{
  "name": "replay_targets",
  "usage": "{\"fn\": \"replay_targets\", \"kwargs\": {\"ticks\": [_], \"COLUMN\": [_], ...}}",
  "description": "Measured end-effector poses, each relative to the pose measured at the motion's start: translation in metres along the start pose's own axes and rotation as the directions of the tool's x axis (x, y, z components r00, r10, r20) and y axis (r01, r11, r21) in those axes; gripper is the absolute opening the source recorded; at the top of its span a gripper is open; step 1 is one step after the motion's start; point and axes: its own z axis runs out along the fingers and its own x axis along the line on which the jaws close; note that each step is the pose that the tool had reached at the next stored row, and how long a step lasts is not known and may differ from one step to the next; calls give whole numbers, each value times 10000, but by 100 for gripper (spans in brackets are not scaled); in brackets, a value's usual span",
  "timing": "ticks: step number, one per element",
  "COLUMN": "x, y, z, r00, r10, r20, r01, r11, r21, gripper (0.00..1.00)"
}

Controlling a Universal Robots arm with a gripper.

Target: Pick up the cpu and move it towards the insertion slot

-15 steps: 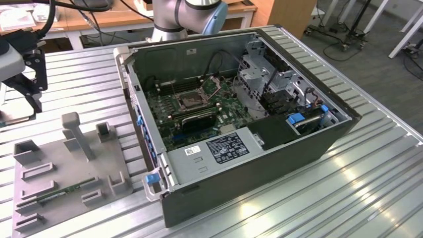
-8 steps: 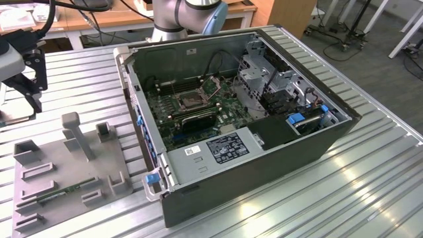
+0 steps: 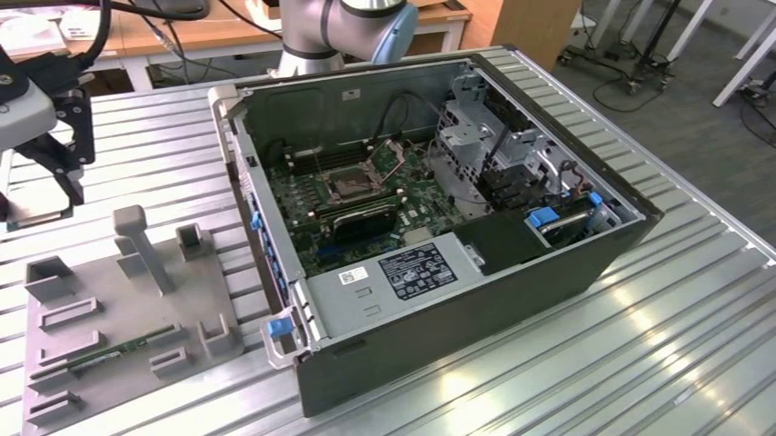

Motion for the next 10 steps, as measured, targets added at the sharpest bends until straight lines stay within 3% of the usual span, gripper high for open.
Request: {"fn": "replay_targets", "kwargs": {"ticks": [10], "x": [-113], "y": [-2], "z": [0], "r00": [10000], "r10": [0], "r20": [0], "r01": [0], "r11": [10000], "r21": [0], "gripper": [54]}}
